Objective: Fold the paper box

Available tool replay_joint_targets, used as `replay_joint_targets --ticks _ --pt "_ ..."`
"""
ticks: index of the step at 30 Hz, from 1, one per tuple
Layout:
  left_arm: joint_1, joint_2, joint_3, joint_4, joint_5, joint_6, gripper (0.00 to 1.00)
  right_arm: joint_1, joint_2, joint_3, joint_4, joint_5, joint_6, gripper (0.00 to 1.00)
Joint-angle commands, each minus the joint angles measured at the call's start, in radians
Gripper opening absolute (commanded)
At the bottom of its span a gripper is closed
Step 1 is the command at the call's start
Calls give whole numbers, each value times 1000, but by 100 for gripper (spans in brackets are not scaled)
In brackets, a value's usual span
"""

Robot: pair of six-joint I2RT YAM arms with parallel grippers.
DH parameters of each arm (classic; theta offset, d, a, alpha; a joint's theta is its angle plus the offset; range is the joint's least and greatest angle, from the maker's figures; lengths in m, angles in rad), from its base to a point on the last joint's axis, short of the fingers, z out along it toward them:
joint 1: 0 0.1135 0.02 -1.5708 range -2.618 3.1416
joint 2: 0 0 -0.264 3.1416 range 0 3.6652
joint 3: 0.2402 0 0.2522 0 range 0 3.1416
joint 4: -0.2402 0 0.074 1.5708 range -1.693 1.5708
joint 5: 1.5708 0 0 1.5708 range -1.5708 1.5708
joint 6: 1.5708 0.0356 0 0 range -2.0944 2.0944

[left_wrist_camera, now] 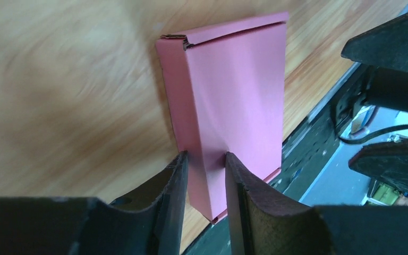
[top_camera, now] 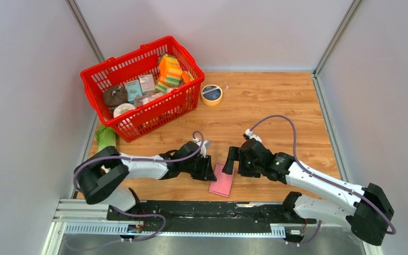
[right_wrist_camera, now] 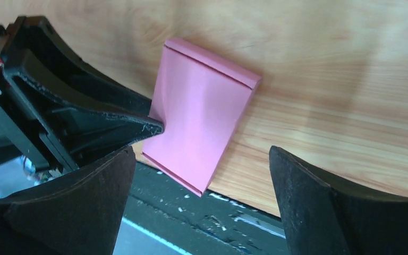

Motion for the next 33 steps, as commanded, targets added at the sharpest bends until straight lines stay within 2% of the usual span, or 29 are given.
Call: replay_joint_targets --ticks 1,3,6,11,15,17,18,21,23,26,30,33 --pt "-40 164 129 178 20 -44 38 -62 -106 8 -215 267 27 100" --pt "-55 208 172 203 31 -63 37 -70 -149 42 -336 349 14 100" --pt "-76 271 258 204 24 -77 36 -73 -239 104 -420 455 -24 100" --pt "-107 343 330 177 22 -97 36 -104 -356 177 -447 465 -56 100" --pt "-130 364 388 155 17 -97 37 -183 -354 162 -446 335 -7 100" --pt "-136 377 402 144 10 -100 37 -237 -348 106 -428 263 22 100" --pt "-136 372 399 144 -2 -100 37 -300 -351 73 -409 166 34 100" --pt "-135 317 368 126 -61 -78 40 -398 -373 -48 -320 31 42 100" --pt "-135 274 356 115 -67 -61 44 -418 -365 -102 -287 -46 41 100" --pt "-132 272 345 132 6 -58 46 -420 -333 -144 -198 -115 33 96" --pt "-132 331 347 210 82 -115 42 -421 -244 -219 -52 -224 51 91" --pt "-129 383 382 241 111 -132 38 -418 -178 -228 16 -230 62 89"
